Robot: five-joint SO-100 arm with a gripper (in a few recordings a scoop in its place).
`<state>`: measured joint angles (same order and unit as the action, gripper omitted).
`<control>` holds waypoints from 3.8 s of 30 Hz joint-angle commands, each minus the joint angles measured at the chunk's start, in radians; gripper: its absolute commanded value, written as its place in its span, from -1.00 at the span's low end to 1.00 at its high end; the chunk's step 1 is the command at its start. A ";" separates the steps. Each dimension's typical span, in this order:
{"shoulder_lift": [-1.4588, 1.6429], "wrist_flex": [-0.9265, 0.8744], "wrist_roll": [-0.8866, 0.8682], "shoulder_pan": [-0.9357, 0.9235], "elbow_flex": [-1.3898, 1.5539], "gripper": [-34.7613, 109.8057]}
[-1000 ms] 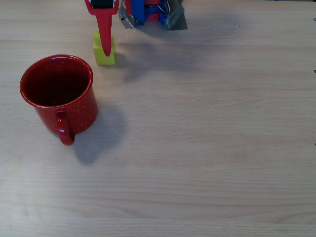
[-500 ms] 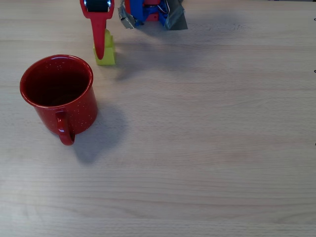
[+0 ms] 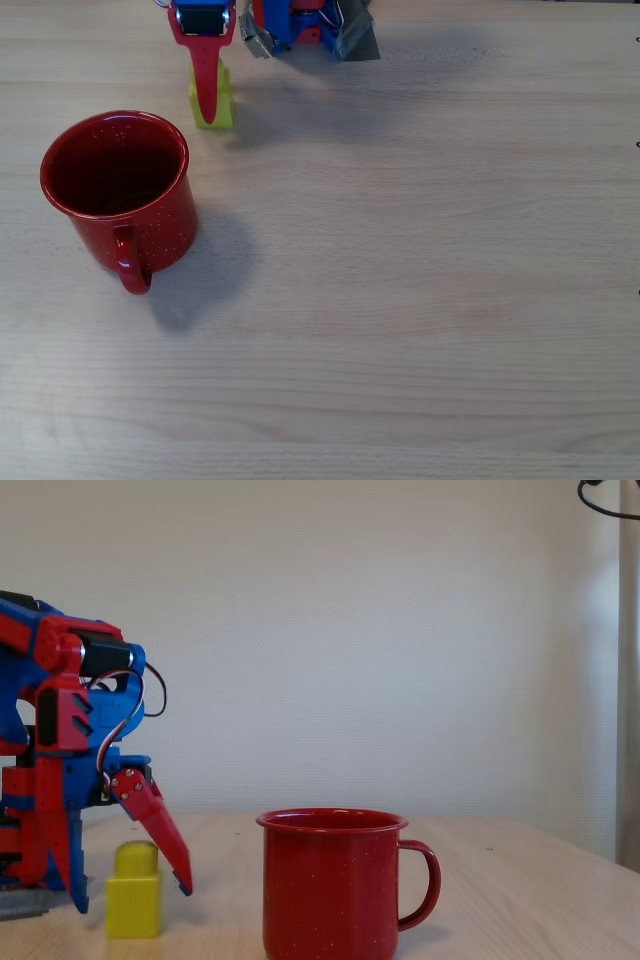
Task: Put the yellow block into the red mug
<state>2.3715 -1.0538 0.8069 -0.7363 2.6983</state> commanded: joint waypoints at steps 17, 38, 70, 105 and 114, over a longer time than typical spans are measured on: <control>0.038 -0.055 -0.176 0.046 -0.054 -0.52; -0.043 -0.127 -0.779 0.150 -0.548 -0.52; -0.807 -0.333 -0.986 0.256 -1.474 -0.52; -0.838 -0.167 -0.945 0.275 -1.258 -0.25; -0.838 -0.179 -0.946 0.276 -1.255 0.08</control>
<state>1.4435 -1.2118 -0.1243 -0.4602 1.4527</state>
